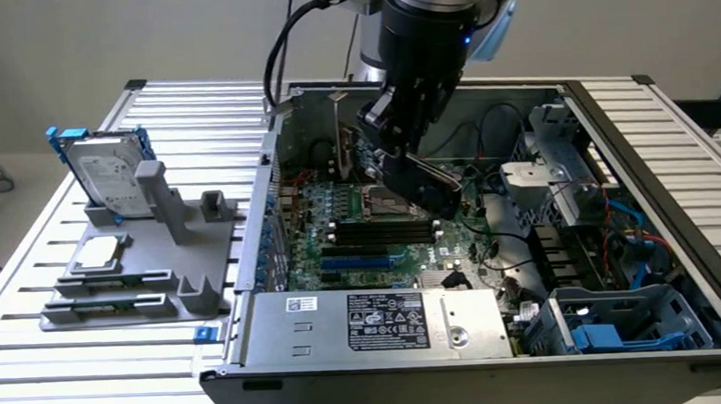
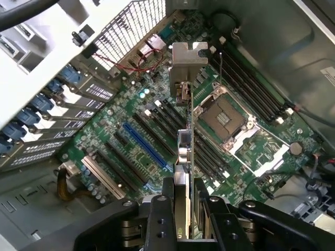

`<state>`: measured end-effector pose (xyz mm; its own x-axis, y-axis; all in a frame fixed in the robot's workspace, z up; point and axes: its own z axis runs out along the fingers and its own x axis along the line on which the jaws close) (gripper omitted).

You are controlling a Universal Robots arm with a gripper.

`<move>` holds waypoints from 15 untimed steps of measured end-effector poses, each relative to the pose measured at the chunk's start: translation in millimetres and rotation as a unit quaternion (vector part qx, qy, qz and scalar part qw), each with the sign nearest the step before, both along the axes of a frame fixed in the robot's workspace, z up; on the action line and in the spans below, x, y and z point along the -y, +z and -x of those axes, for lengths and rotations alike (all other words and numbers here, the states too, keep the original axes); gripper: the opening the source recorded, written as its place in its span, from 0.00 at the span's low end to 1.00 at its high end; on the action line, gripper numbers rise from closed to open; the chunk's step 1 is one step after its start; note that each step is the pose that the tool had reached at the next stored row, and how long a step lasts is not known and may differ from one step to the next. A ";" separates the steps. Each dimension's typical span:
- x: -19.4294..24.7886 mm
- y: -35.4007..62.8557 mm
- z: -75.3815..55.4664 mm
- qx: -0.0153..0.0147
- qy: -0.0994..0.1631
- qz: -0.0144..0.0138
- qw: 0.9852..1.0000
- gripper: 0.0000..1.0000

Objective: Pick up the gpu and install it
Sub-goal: 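Insert the gpu into the slot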

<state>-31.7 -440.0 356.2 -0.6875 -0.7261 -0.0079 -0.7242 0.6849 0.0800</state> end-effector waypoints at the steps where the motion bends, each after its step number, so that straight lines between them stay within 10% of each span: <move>1: 0.0 -0.3 0.0 0.001 0.008 -0.003 1.000 0.27; 8: 0.0 -2.9 0.0 0.005 0.061 -0.017 0.998 0.27; 15: 0.0 -8.5 0.0 0.005 0.124 -0.021 0.992 0.27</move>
<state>-31.6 -440.0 347.6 -0.4870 -0.8721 -0.0472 -0.8712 0.4813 0.0966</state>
